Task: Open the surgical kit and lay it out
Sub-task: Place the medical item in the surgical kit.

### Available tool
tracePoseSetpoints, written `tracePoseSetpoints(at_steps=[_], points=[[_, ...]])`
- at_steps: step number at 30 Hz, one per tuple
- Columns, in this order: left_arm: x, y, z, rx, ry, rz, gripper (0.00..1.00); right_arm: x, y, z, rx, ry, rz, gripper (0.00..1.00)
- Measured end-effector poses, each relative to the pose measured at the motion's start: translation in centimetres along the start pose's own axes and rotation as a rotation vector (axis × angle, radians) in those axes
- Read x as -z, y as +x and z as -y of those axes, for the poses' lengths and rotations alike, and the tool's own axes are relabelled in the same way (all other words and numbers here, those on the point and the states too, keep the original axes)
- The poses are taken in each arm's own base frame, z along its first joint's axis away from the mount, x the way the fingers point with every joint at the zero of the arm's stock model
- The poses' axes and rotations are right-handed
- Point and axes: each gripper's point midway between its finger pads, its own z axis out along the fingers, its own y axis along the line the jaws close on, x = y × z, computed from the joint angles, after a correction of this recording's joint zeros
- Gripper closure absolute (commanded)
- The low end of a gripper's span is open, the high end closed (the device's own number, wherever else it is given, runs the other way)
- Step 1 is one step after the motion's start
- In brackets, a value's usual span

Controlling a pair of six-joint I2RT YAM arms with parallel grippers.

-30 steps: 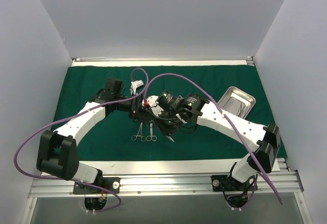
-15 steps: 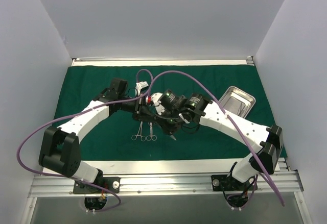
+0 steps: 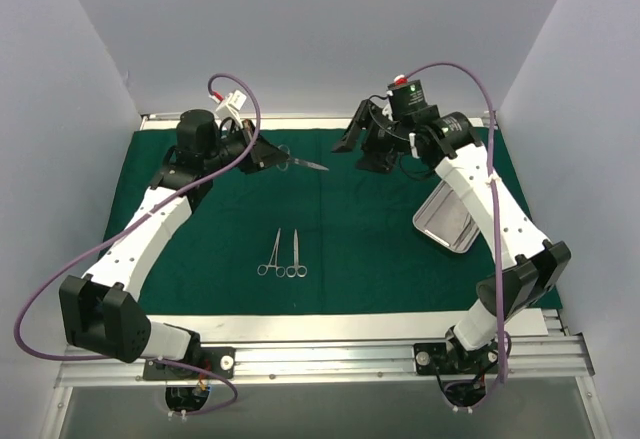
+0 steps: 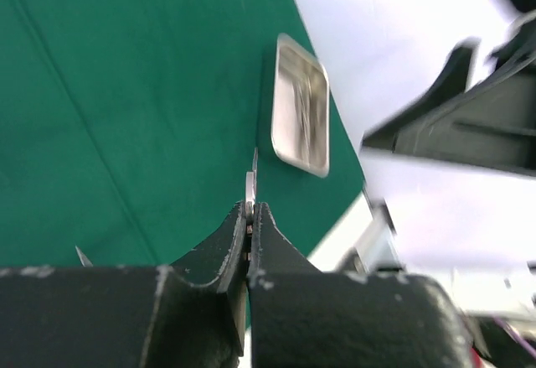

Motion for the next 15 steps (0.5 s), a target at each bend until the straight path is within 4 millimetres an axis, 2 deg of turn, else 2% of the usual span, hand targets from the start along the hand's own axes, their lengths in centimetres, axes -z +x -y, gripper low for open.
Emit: tracePoseSetpoints(at_steps=[3,8,15], points=[[0.0,-2.0,0.4,-0.042,-0.016,0.073,0.98,-1.4,0.2,-2.5,-0.220,-0.103,-0.018,0.39],[-0.2,-2.9,0.1,-0.070,-0.057,0.122,0.98,-4.7,2.1,-2.4,-0.539,-0.109,-0.075,0.41],[0.0,-3.2,1.0,-0.104,-0.056,0.155,0.98,-4.8,0.6,-6.2,-0.705,-0.232,-0.043,0.42]])
